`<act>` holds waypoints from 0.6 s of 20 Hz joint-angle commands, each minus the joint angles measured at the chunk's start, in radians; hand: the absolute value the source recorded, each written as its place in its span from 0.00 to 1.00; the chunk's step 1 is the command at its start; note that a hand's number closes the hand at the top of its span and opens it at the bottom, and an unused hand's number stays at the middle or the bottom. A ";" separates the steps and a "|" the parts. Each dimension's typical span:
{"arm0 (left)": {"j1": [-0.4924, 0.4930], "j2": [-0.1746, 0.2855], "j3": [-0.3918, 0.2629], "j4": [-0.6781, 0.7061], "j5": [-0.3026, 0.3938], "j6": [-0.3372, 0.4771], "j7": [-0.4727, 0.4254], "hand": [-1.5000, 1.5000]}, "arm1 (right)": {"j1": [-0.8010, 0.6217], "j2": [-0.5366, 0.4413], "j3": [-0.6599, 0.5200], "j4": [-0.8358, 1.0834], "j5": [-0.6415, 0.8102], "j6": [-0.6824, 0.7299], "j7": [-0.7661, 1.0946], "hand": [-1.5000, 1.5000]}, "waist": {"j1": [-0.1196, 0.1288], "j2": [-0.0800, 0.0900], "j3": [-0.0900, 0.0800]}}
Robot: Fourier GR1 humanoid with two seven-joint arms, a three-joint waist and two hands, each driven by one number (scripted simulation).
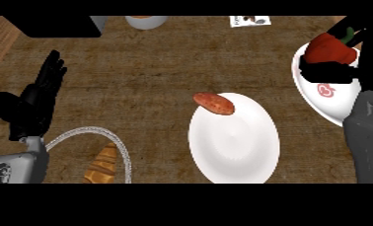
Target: Pick the bell pepper from the plate and place it in the bowl
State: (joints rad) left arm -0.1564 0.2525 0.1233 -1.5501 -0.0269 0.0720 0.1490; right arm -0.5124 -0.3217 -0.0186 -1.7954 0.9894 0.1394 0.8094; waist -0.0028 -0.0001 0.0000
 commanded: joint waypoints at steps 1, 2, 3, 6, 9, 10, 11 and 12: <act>-0.024 0.018 0.016 -0.005 0.007 -0.016 0.019 0.50 | 0.061 -0.044 -0.120 0.142 -0.071 -0.133 -0.189 1.00 | 0.006 0.003 0.001; -0.045 -0.022 0.003 0.087 -0.022 0.015 -0.056 0.50 | 0.060 -0.060 -0.142 0.140 -0.100 -0.097 -0.199 1.00 | 0.000 0.003 0.000; 0.003 0.022 0.020 -0.033 0.011 -0.032 0.008 0.50 | 0.030 -0.057 -0.161 0.170 -0.110 -0.106 -0.205 1.00 | 0.008 0.001 0.000; -0.059 0.023 0.045 0.103 0.013 -0.035 -0.048 0.50 | 0.043 -0.088 -0.222 0.321 -0.146 -0.199 -0.352 1.00 | 0.004 0.004 0.000; 0.013 0.013 0.033 -0.014 0.021 -0.047 -0.023 0.50 | -0.012 -0.128 -0.268 0.465 -0.173 -0.223 -0.434 1.00 | 0.011 0.002 0.000; -0.024 0.000 0.019 0.048 -0.001 -0.029 -0.036 0.50 | -0.058 -0.152 -0.291 0.603 -0.181 -0.270 -0.519 1.00 | 0.017 0.007 0.001; -0.049 0.009 0.012 0.007 0.009 -0.043 0.032 0.50 | -0.079 -0.142 -0.268 0.632 -0.168 -0.271 -0.523 1.00 | 0.016 0.004 0.001; 0.007 -0.004 0.007 -0.058 -0.013 -0.011 0.040 0.50 | -0.042 -0.119 -0.267 0.660 -0.151 -0.330 -0.551 1.00 | 0.017 0.003 0.001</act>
State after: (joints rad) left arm -0.1702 0.2566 0.1398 -1.5492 -0.0248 0.0461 0.1501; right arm -0.5399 -0.4352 -0.2588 -1.3021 0.8411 -0.0972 0.3757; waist 0.0103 0.0033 0.0005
